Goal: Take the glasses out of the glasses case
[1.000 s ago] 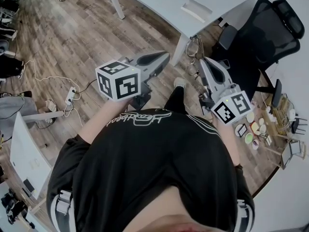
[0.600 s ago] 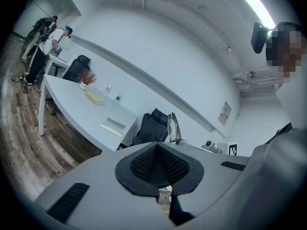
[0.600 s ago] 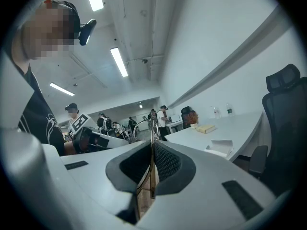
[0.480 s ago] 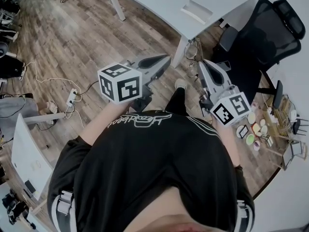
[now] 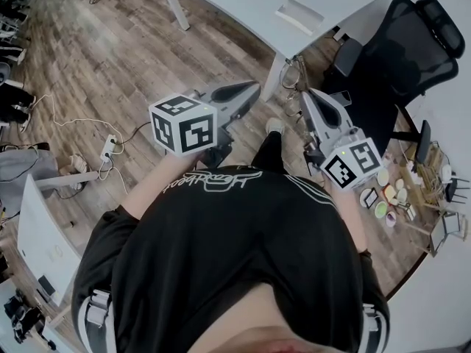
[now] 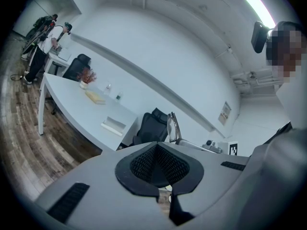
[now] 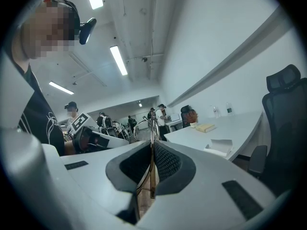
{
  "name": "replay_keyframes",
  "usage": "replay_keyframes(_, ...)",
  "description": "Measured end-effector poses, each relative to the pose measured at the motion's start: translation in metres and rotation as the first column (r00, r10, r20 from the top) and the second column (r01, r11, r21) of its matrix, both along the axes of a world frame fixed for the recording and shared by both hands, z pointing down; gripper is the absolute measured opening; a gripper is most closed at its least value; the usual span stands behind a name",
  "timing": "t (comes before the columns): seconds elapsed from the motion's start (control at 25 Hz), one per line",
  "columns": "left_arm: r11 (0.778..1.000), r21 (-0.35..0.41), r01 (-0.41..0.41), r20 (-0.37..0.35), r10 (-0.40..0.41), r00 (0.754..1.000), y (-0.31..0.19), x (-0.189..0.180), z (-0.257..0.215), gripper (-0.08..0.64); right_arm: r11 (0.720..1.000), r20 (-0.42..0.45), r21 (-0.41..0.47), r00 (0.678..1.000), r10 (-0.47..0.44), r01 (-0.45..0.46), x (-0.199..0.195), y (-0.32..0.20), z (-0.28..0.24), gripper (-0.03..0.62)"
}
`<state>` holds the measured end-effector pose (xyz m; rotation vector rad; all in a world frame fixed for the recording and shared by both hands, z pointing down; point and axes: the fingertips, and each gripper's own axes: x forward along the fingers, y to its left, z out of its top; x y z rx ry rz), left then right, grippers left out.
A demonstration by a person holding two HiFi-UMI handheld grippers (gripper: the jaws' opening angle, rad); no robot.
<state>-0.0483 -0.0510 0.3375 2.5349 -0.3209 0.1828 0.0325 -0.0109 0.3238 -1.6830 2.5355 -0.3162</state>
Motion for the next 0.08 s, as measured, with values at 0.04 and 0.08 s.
replay_keyframes(0.04, 1.0, -0.001, 0.0, 0.0, 0.0, 1.0, 0.0, -0.0007, 0.0002, 0.006, 1.0, -0.002, 0.0, 1.0, 0.0, 0.0, -0.0007, -0.0001, -0.0003, 0.02)
replay_keyframes(0.08, 1.0, -0.001, 0.0, 0.0, 0.0, 1.0, 0.0, -0.0015, 0.0005, 0.006, 1.0, -0.004, -0.001, 1.0, -0.001, 0.001, -0.0015, -0.0002, -0.0004, 0.02)
